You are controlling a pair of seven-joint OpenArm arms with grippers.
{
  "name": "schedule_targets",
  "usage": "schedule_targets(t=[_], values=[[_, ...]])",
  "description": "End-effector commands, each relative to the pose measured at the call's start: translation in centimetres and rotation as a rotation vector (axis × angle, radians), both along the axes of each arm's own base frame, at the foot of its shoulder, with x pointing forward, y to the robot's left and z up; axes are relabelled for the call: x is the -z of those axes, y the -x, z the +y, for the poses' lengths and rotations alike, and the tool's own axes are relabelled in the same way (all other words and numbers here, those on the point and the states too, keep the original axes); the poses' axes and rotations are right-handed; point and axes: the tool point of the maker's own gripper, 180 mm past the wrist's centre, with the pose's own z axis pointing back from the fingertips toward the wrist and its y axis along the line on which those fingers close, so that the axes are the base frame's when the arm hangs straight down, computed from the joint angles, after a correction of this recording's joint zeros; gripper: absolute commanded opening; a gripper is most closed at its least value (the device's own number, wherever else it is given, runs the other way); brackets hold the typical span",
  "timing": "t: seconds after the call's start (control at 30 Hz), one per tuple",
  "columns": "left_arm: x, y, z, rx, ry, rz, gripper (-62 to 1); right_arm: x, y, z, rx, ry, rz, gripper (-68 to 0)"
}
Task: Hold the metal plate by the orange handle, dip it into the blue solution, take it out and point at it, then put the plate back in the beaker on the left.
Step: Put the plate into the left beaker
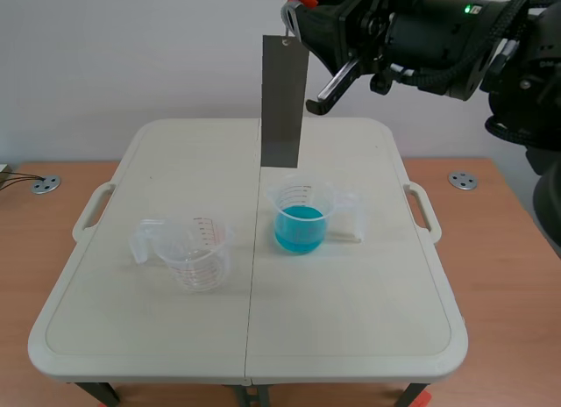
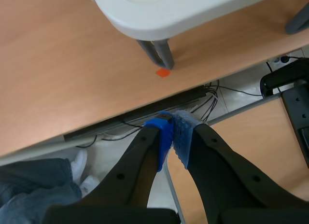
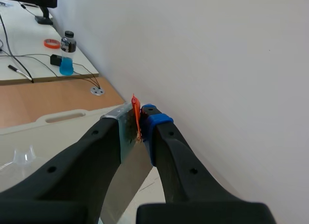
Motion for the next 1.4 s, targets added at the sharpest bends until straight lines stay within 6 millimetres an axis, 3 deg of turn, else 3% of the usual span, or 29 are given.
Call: schedule_targets(t=[0.0, 0.83, 1.1, 1.37], values=[[-0.2, 0.4, -0.4, 0.009, 0.014, -0.003, -59.7, -2.5, 0.3, 0.6, -0.031, -0.029, -0.064, -66.2], [0.2, 1.0, -0.5, 0.015, 0.015, 0.028, -59.7, -1.8, 3.8, 9.6, -0.221, -0.044, 0.013, -66.2], [0.2, 1.1, -0.5, 0.016, 0.017, 0.032, -59.7, -1.6, 4.6, 11.2, -0.254, -0.034, 0.032, -66.2], [0.2, 1.1, -0.5, 0.016, 0.017, 0.032, -59.7, -1.4, 4.8, 11.6, -0.261, -0.026, 0.04, -66.2]])
